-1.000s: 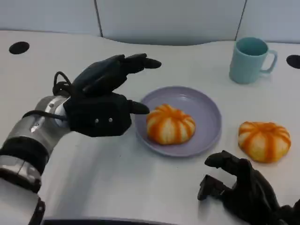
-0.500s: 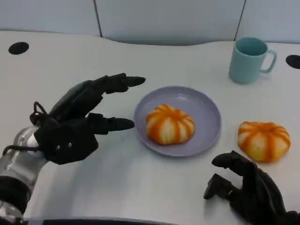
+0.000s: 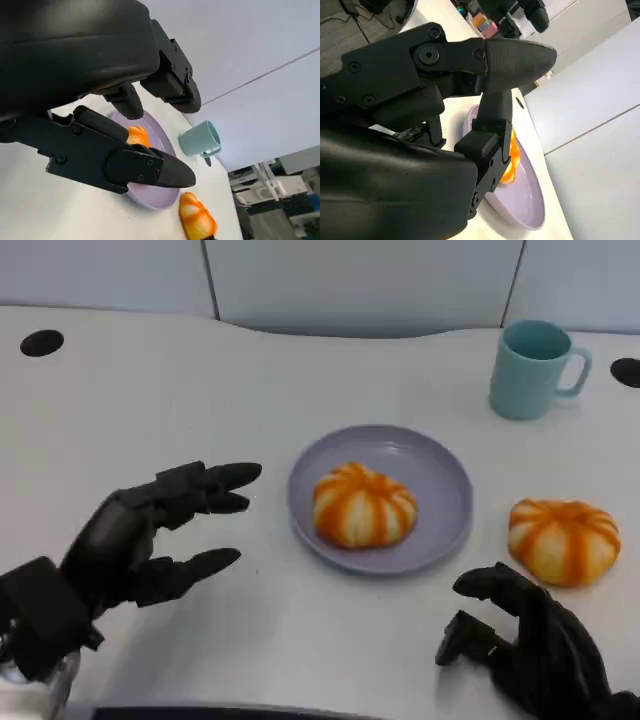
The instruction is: Grasp the bread from the table and place it into the plate.
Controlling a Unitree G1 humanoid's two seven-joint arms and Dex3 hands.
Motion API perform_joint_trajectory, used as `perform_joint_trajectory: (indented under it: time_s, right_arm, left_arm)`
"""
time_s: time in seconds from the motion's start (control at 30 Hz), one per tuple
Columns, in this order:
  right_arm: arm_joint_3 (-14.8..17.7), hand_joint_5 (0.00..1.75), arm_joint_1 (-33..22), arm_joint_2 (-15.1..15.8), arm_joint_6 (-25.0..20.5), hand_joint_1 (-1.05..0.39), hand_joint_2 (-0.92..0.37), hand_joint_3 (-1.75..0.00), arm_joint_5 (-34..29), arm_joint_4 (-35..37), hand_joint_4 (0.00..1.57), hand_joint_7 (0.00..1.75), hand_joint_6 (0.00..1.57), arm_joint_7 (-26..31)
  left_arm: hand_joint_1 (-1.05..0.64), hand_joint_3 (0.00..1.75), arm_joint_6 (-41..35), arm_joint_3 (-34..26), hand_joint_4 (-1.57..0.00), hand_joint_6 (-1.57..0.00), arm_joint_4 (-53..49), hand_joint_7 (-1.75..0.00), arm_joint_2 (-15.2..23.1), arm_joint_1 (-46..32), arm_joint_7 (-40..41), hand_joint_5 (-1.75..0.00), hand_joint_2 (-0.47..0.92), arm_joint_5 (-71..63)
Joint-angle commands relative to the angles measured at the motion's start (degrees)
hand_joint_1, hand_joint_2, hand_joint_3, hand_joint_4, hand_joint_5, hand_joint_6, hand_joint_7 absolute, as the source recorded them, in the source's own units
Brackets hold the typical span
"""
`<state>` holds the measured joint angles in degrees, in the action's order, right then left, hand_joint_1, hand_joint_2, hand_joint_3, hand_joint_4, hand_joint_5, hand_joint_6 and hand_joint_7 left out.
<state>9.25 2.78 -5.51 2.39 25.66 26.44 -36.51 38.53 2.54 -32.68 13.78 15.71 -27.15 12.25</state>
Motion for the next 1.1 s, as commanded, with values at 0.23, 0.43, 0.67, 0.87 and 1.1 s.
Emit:
perform_joint_trajectory:
  time_s: [0.23,0.43,0.67,0.87,1.1]
  right_arm:
    - [0.5,1.49,0.9,0.6,0.5,-0.51,-0.92,-0.43,0.3,1.0,0.71,1.14,0.61,-0.1]
    - [0.4,1.49,1.6,1.0,2.3,-0.52,-0.92,-0.42,-0.5,2.0,0.7,1.12,0.61,-0.3]
    - [0.4,1.48,2.0,1.1,2.0,-0.52,-0.92,-0.42,-0.7,2.2,0.71,1.11,0.63,0.2]
    - [0.3,1.48,2.2,1.3,3.5,-0.5,-0.92,-0.44,-1.3,2.9,0.71,1.11,0.63,-0.1]
    - [0.2,1.49,2.0,1.7,3.3,-0.5,-0.92,-0.45,-1.5,2.8,0.71,1.1,0.63,-0.1]
  left_arm:
    - [-0.63,0.28,-7.3,-4.7,-0.21,-0.27,10.2,-0.97,-7.3,-10.5,-0.3,-1.37,0.92,9.0]
    - [-0.65,0.24,-10.4,-7.6,-0.22,-0.2,11.8,-1.28,-10.0,-14.0,-0.4,-1.53,0.92,11.6]
    - [-0.69,0.18,-15.9,-10.7,-0.19,-0.16,13.8,-1.47,-11.4,-16.5,-1.7,-1.7,0.92,15.9]
    - [-0.69,0.12,-18.3,-12.8,-0.27,-0.2,12.4,-1.5,-11.5,-16.7,-4.6,-1.75,0.92,18.1]
    - [-0.66,0.08,-22.4,-15.6,-0.35,-0.25,9.2,-1.52,-11.9,-15.8,-7.0,-1.75,0.92,21.2]
